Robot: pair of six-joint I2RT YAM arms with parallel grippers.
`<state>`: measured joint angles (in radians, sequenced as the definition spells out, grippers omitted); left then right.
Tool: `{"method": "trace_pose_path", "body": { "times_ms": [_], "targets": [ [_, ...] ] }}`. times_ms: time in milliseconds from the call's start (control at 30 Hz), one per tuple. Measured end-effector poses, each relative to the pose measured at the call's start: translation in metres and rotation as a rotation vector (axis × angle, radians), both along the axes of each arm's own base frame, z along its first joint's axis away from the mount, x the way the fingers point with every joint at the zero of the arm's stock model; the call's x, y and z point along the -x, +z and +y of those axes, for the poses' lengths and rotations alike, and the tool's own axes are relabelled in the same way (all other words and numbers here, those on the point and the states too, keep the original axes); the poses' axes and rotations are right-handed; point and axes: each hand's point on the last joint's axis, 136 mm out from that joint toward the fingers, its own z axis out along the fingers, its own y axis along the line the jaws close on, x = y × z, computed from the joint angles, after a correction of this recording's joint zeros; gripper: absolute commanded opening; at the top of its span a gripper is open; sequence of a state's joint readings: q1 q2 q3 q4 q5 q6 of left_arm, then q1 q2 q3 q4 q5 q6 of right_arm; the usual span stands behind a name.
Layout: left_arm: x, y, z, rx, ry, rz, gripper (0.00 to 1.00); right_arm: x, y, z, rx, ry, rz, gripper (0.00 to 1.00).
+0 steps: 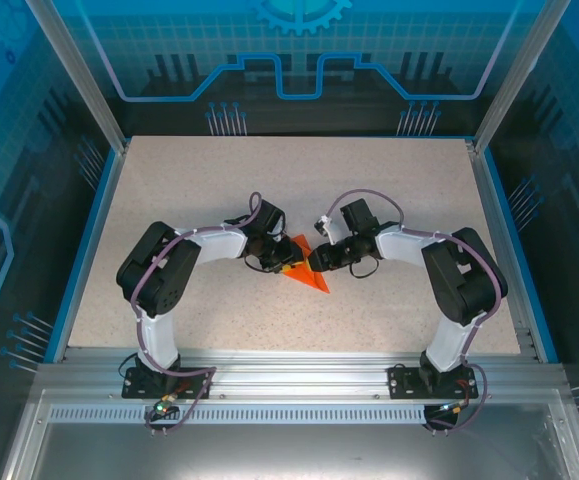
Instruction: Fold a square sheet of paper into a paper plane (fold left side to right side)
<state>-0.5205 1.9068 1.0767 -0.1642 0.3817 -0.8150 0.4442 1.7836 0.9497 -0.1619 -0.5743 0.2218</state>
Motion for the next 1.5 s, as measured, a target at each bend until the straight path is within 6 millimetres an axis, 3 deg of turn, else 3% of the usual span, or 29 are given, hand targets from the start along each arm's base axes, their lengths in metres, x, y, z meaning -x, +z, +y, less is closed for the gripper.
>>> {"method": "trace_pose_path", "body": {
  "times_ms": [333,767,1100,1500],
  "targets": [
    [0.001,0.000,0.000,-0.001,-0.001,0.002,0.33,0.005,-0.010,-0.007,0.032,-0.025,0.026,0.44],
    [0.001,0.000,0.000,-0.002,-0.001,0.003,0.33,0.008,-0.009,-0.008,0.036,-0.032,0.025,0.30],
    [0.001,-0.001,0.000,-0.003,-0.001,0.005,0.33,0.010,-0.007,-0.006,0.024,-0.022,0.030,0.37],
    [0.001,-0.001,0.000,-0.003,-0.001,0.005,0.33,0.008,0.002,-0.001,0.010,-0.014,0.000,0.38]
  ]
}}
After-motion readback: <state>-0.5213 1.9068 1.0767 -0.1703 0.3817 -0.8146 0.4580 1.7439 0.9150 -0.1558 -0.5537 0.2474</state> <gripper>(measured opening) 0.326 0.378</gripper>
